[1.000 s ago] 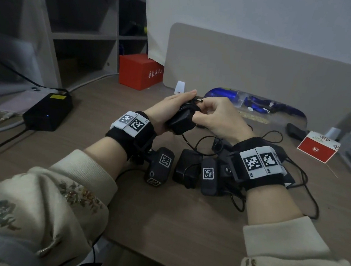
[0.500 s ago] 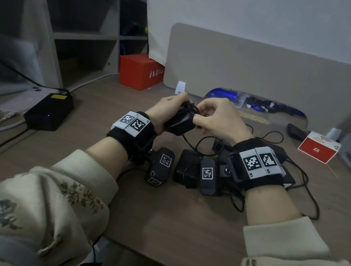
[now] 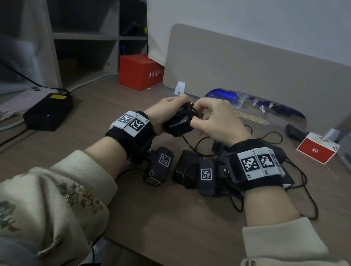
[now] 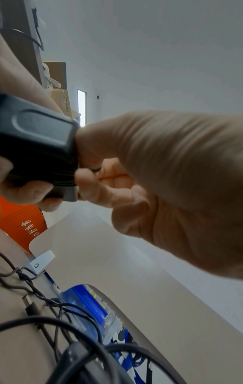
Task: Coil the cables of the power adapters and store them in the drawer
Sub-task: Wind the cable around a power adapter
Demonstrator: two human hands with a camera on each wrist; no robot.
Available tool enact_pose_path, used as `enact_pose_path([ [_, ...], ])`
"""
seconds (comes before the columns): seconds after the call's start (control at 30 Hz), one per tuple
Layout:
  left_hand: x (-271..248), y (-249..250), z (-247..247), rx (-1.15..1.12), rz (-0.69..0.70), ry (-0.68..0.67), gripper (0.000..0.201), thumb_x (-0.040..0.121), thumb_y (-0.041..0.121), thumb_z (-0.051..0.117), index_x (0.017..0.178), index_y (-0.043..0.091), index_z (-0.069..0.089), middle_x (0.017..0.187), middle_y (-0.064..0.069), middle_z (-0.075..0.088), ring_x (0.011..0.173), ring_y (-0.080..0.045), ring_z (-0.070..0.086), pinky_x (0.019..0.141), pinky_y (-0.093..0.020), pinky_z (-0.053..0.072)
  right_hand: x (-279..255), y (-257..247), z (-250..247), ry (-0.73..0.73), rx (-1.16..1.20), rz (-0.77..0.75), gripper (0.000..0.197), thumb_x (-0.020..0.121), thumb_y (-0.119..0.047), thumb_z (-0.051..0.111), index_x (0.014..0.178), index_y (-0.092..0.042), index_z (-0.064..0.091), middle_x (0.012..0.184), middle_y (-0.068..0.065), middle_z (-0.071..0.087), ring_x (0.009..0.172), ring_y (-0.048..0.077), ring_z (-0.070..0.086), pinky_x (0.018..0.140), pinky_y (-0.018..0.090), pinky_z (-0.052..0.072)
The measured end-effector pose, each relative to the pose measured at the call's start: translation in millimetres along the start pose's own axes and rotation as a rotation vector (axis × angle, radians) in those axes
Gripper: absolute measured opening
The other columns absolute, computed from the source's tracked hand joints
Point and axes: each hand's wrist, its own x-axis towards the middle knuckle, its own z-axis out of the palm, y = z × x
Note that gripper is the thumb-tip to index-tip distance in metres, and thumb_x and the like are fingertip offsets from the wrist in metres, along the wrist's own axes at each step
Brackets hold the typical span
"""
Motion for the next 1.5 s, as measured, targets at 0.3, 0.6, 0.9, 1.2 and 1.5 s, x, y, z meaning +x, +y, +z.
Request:
enact_pose_path([
  [0.3,3,-2,0,0.002,-0.043,0.001,0.02,0.094,0.033,0.051,0.097,0.015,0.059,0.081,-0.007,0.059,0.059,-0.018,0.06,0.049,-0.029,0.048,4,9,0,0.08,0.089,0.015,0.013,0.083,-0.011,0.069,0.089,-0.022,0.071,0.085,0.002,0.066,0.048,0.016,0.063,0.048,0.026,0.053],
  [0.6,1,-2,4,0.024,-0.007,-0.033,0.037,0.097,0.038,0.052,0.122,0.011,0.058,0.085,-0.006,0.062,0.056,-0.015,0.062,0.043,-0.026,0.047,5,10,-2,0.135,0.178,0.074,0.034,0.098,-0.031,0.055,0.076,-0.011,0.07,0.065,0.007,0.067,0.04,0.007,0.054,0.055,0.025,0.052],
  [0.9,-8,1,7,0.022,-0.002,-0.143,0.037,0.101,0.04,0.043,0.108,0.01,0.062,0.078,-0.003,0.067,0.06,-0.014,0.065,0.048,-0.024,0.049,7,8,2,-0.014,0.208,0.157,0.042,0.1,-0.037,0.05,0.085,0.0,0.063,0.064,0.001,0.053,0.051,0.007,0.049,0.051,0.019,0.04],
  [1.2,-4,-3,-2,-0.043,-0.17,-0.079,0.027,0.096,0.027,0.037,0.083,0.016,0.058,0.065,-0.001,0.059,0.058,-0.019,0.056,0.055,-0.029,0.044,7,2,2,0.043,0.435,0.245,0.034,0.105,-0.024,0.04,0.076,-0.01,0.051,0.072,0.006,0.063,0.048,0.013,0.059,0.047,0.024,0.049],
  [1.5,-4,-4,2,0.048,-0.13,-0.137,0.022,0.101,0.019,0.04,0.093,0.02,0.061,0.076,0.001,0.063,0.062,-0.014,0.061,0.049,-0.024,0.049,13,13,0,0.431,0.266,0.196,0.032,0.103,-0.021,0.043,0.074,-0.014,0.056,0.068,-0.003,0.063,0.047,0.005,0.052,0.05,0.021,0.042],
])
